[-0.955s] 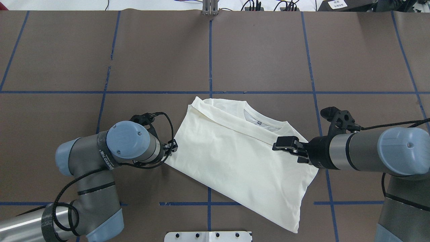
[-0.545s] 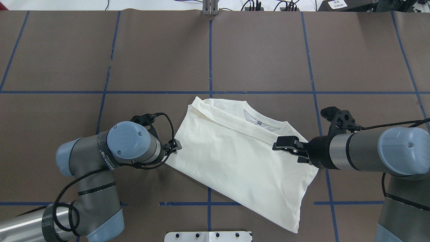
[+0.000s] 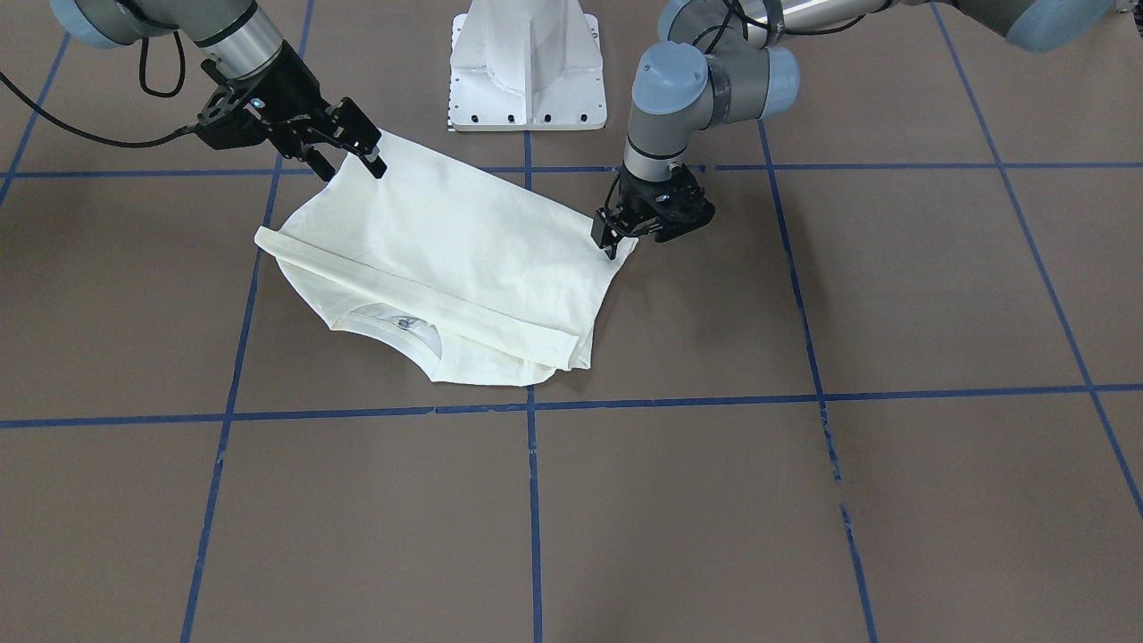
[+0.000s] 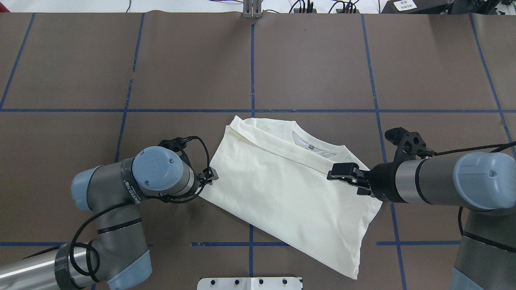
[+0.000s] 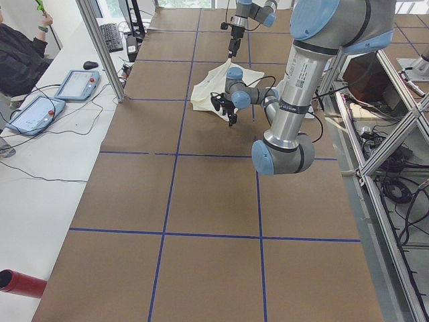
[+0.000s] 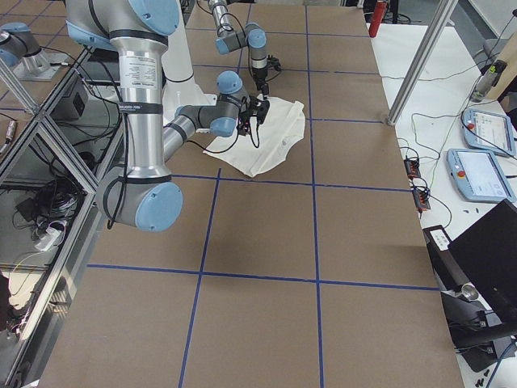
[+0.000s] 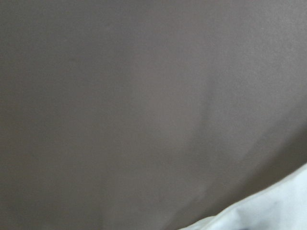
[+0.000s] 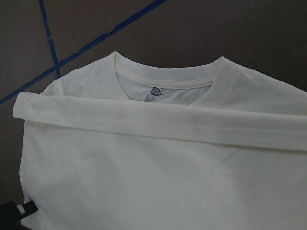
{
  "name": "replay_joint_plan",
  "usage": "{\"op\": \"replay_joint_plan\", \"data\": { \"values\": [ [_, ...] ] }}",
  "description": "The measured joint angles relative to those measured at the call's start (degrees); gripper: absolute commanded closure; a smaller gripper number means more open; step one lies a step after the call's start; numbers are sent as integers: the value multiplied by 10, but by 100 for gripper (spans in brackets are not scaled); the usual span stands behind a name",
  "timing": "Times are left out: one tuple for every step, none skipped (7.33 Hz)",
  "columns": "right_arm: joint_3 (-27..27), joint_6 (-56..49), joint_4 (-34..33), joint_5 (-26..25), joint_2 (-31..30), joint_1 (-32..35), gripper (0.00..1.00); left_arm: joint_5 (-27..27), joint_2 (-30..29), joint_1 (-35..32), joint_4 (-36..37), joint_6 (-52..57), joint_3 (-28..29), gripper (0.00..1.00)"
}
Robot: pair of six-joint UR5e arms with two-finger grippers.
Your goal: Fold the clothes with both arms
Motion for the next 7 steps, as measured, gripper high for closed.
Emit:
{"op": "replay_joint_plan", "data": {
  "values": [
    [0,0,0,0,0,1,0,0,-1,0,1,-1,-3,79],
    [0,0,0,1,0,1,0,-1,-1,0,2,-1,-5,84],
    [0,0,0,2,-1,2,0,-1,-2,0,2,-1,-6,94],
    [0,0,0,2,-1,2,0,-1,-2,1,2,0,-6,100],
    [0,0,0,2,-2,3,0,-1,-2,1,2,-1,-7,100],
    [0,0,0,3,-2,3,0,-1,-2,0,2,-1,-8,100],
    [0,0,0,2,-2,3,0,-1,-2,-2,2,0,-9,100]
  ]
}}
